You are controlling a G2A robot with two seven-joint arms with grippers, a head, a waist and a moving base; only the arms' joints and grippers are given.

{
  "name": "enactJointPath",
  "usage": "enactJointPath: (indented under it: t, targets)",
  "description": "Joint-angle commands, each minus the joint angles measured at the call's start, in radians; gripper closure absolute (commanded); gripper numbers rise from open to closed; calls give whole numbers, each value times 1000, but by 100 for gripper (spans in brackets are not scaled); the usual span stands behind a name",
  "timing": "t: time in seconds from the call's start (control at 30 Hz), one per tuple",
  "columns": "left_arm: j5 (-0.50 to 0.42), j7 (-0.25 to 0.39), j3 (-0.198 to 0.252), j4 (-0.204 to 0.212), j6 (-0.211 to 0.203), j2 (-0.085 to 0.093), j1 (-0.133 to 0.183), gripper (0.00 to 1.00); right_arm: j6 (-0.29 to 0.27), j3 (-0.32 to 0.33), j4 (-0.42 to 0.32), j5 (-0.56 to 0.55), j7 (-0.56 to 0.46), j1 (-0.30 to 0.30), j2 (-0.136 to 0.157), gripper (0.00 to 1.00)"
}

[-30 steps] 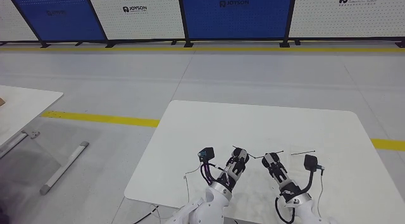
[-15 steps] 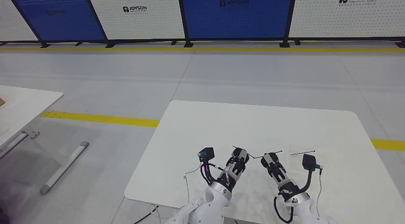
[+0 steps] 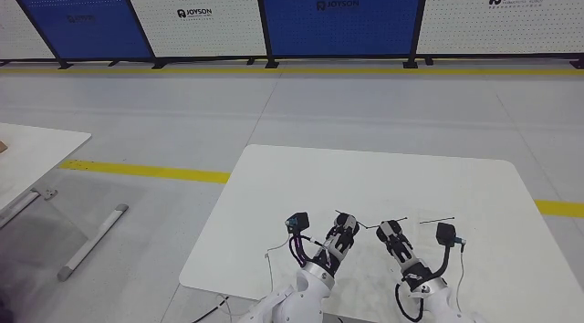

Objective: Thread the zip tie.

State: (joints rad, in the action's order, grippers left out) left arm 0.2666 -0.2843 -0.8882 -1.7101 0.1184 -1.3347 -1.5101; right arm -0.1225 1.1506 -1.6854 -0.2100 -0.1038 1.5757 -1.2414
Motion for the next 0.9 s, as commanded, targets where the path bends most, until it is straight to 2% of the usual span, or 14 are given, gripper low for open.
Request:
enactJointPath:
  t: [0.0, 0.17, 0.4, 0.87]
  targets:
    - [0, 0, 0, 0, 0, 0, 0, 100, 1, 0, 1, -2, -1, 0, -1, 100]
    - [0, 0, 0, 0, 0, 0, 0, 100, 2, -4, 5, -7, -2, -2, -3, 100]
    - [0, 0, 0, 0, 0, 0, 0, 100, -35, 14, -5, 8, 3, 15, -3, 100]
    - [0, 0, 0, 0, 0, 0, 0, 100, -30, 21, -7, 6, -2, 19, -6, 100]
